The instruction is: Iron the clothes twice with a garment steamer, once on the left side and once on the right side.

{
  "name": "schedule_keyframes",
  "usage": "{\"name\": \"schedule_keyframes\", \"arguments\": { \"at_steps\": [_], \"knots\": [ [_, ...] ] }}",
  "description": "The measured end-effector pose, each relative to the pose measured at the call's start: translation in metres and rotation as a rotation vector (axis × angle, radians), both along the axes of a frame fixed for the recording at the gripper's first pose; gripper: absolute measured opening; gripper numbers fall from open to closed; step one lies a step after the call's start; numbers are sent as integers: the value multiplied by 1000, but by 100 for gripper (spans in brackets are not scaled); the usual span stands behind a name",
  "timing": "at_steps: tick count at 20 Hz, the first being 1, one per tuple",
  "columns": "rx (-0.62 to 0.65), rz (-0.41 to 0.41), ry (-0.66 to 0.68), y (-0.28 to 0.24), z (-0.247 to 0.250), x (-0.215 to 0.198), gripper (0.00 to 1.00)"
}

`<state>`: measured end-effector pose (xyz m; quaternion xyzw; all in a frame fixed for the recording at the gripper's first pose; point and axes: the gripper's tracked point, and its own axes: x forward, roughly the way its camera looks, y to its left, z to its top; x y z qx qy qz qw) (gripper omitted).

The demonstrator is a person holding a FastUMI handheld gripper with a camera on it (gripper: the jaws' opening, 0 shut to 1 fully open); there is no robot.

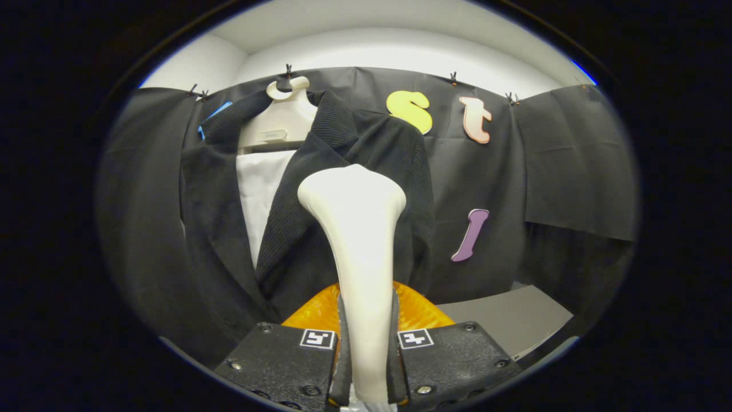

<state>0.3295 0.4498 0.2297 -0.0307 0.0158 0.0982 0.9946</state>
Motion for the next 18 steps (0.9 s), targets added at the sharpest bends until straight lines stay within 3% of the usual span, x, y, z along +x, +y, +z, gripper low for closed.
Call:
{"name": "schedule_keyframes", "arguments": {
  "at_steps": [9,18],
  "knots": [
    [-21,2,60,1,-37,-2,27],
    [-57,-14,135,-5,-105,-2,27]
  ]
}}
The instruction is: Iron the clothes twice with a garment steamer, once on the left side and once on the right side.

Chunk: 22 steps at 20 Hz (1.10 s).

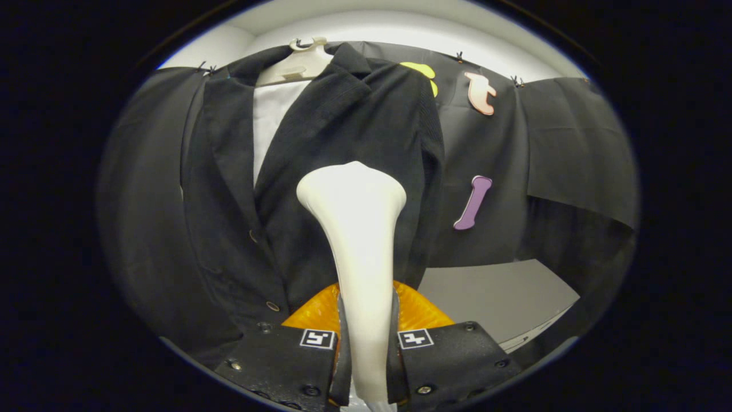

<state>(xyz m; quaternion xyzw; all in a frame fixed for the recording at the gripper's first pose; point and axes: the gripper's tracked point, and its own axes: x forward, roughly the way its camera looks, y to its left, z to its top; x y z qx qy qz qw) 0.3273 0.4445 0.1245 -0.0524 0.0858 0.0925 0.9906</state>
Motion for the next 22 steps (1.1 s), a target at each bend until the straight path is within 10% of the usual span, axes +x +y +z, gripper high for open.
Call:
{"name": "schedule_keyframes", "arguments": {
  "at_steps": [22],
  "knots": [
    [-45,18,116,-11,-157,-8,27]
  ]
}}
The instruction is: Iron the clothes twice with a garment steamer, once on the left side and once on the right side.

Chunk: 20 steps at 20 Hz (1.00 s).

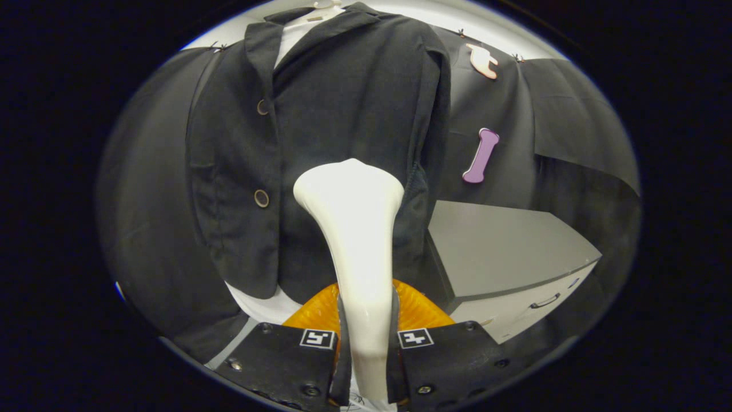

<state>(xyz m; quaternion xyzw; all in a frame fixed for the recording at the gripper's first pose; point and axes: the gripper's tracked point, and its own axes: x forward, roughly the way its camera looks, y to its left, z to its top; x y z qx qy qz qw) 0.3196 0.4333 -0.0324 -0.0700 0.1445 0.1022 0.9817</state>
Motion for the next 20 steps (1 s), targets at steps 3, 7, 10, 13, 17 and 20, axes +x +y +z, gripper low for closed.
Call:
{"name": "schedule_keyframes", "arguments": {
  "at_steps": [3,7,10,13,17,20],
  "knots": [
    [-13,10,37,2,-24,-2,27],
    [-21,9,99,-3,-69,-9,27],
    [-34,7,138,-6,-98,-12,27],
    [-40,14,141,-7,-106,-13,27],
    [-38,18,167,-9,-111,-16,27],
    [-12,26,171,-13,-99,-24,27]
  ]
}}
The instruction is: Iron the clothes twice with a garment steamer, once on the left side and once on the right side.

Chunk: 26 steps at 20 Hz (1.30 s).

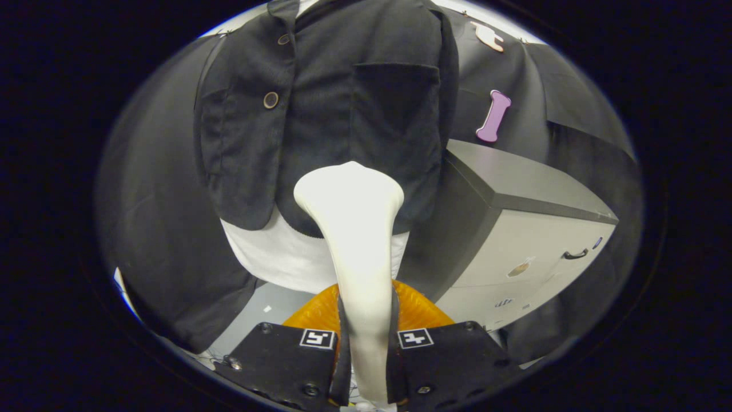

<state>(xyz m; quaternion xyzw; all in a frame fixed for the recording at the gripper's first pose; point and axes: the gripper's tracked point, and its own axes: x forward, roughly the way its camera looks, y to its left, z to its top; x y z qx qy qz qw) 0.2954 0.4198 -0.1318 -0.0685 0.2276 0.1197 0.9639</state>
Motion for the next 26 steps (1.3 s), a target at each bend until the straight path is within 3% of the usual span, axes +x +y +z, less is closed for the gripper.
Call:
{"name": "schedule_keyframes", "arguments": {
  "at_steps": [10,20,26],
  "knots": [
    [105,11,-130,8,137,-42,27],
    [241,45,-295,103,286,-76,27],
    [257,61,-354,166,333,-89,27]
  ]
}}
